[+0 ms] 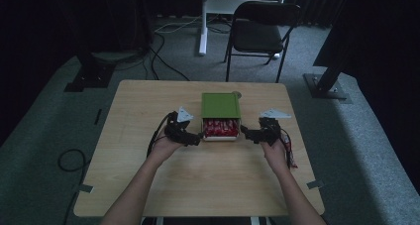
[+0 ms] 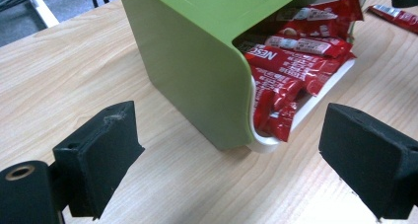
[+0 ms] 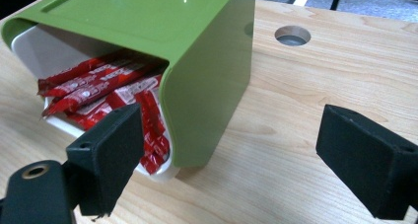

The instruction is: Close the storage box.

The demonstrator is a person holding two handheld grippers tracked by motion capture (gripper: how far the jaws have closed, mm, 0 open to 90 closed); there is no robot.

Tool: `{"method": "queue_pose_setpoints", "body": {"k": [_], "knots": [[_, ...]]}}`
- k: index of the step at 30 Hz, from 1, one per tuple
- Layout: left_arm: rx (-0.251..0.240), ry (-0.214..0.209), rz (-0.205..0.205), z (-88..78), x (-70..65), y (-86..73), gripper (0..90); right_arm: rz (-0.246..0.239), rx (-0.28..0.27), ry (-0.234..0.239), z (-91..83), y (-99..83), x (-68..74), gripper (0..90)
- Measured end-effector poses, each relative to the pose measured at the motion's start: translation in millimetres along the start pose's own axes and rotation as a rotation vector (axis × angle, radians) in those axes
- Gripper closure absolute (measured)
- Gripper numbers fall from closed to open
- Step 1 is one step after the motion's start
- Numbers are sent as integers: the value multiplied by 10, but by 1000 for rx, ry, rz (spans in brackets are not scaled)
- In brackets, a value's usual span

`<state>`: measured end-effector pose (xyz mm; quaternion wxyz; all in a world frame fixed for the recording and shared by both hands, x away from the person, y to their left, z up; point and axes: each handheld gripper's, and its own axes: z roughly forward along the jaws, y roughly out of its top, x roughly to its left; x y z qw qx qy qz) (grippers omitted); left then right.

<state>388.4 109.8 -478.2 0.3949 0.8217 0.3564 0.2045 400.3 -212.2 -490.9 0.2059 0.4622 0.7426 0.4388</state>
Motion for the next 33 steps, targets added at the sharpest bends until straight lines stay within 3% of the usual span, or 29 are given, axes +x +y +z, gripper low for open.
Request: {"method": "queue_pose_setpoints", "body": {"k": [8,14,22,33], "knots": [[11,-4,8,-65,-34,-83,91,0,0,-50,-85,-90,-24,126],[20,-6,8,-95,-39,-148,91,11,-6,-55,-190,-154,-47,123],[37,3,-25,-134,8,-339,91,0,-30,-95,-329,-321,-77,124],[50,19,-60,-199,14,-615,91,-7,9,-102,-402,-578,-132,123]]}}
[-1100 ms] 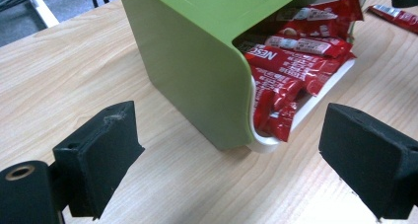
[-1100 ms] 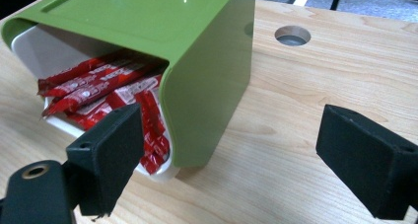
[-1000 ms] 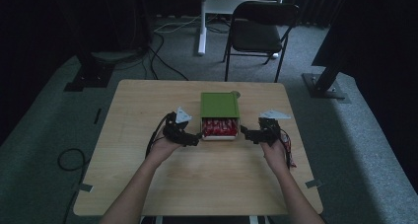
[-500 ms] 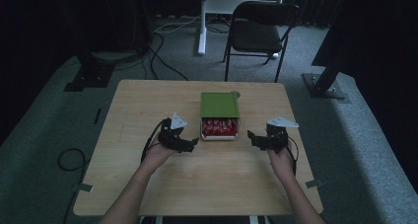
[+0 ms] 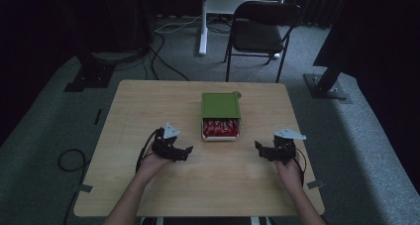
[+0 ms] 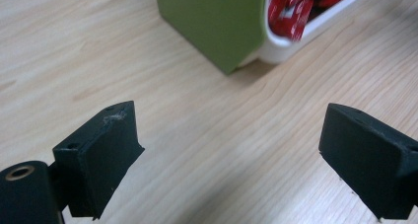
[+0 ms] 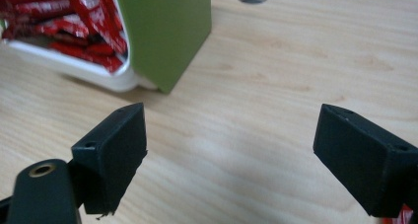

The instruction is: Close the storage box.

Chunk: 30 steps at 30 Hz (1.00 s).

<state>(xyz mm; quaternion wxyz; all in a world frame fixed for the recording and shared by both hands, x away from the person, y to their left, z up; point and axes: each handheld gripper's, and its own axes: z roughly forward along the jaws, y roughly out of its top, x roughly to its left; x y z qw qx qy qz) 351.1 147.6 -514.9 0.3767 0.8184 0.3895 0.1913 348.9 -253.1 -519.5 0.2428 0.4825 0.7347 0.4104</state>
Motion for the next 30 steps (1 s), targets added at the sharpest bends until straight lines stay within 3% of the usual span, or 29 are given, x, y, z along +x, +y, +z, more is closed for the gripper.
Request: {"method": "queue_pose_setpoints", "body": {"k": [10,13,15,22,26,30], "knots": [[23,30,-22,-75,25,-268,91,4,16,0,-65,-216,-11,123],[30,42,-34,-103,37,-380,91,-9,5,-46,-110,-311,1,123],[38,46,-36,-112,41,-436,91,9,1,-45,-126,-359,-5,123],[43,66,-53,-167,68,-569,91,-6,47,-40,-126,-509,-17,123],[45,75,-56,-206,81,-624,91,-22,56,-77,-124,-586,-7,121],[55,91,-57,-228,90,-690,91,-24,74,-74,-124,-654,-8,122]]}}
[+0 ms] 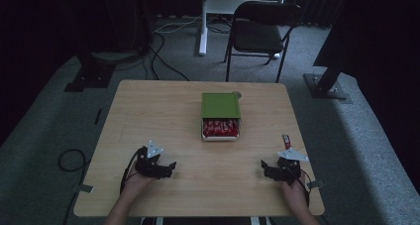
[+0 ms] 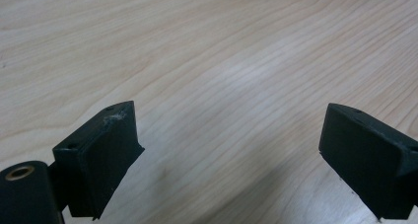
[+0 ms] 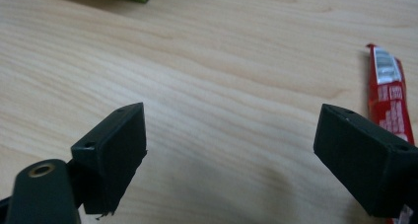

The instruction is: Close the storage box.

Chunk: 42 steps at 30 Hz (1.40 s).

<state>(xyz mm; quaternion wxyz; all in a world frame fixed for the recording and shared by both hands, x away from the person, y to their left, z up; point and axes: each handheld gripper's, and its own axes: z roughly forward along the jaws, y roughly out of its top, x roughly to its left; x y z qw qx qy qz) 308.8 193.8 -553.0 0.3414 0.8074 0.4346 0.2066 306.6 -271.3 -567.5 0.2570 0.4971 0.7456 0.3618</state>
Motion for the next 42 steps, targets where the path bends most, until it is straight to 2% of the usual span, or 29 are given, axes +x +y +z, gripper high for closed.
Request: {"method": "queue_pose_setpoints", "body": {"k": [9,11,14,16,20,23,26,42], "knots": [[20,23,-27,-30,59,-156,91,11,24,-33,-12,-129,13,122],[17,33,-45,-38,76,-191,91,18,22,-20,-23,-155,26,122],[12,54,-79,-60,116,-260,91,15,33,-30,-24,-173,42,123],[14,68,-93,-74,138,-309,91,26,40,-63,-20,-174,40,123],[15,86,-107,-108,165,-361,91,53,70,-63,1,-169,7,127],[22,106,-102,-101,150,-370,91,63,73,-63,5,-168,0,123],[28,103,-105,-91,150,-365,91,78,79,-45,13,-167,-21,120],[29,110,-112,-85,151,-359,90,71,80,-35,27,-156,-25,117]]}}
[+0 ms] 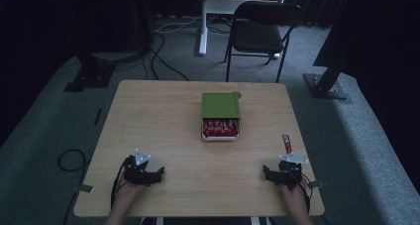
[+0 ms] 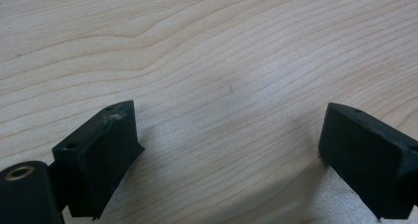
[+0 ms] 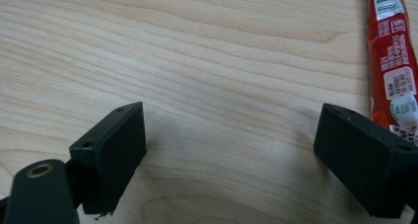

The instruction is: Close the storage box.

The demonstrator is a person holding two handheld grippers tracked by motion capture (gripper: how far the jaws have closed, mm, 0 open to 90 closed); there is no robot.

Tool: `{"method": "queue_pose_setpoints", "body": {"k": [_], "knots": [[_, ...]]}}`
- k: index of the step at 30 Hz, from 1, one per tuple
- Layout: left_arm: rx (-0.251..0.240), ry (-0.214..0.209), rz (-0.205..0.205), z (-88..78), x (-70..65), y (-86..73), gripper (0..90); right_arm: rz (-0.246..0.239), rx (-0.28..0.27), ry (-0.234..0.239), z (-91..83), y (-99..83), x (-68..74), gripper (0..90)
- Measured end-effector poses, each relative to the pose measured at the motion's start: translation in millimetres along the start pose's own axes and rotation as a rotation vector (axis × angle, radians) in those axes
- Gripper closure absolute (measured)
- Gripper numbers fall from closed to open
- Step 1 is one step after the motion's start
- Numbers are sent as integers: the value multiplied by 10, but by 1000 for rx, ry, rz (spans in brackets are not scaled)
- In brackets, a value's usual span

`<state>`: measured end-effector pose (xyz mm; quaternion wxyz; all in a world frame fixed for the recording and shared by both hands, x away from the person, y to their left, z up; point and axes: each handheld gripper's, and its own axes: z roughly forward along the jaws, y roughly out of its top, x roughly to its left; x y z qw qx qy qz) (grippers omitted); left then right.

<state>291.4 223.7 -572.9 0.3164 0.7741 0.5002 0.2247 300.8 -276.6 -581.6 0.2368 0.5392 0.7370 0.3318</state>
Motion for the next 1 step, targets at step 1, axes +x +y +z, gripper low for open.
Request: {"method": "queue_pose_setpoints", "body": {"k": [1], "knots": [[0,0,0,0,0,0,90,0,0,0,0,0,0,117]]}}
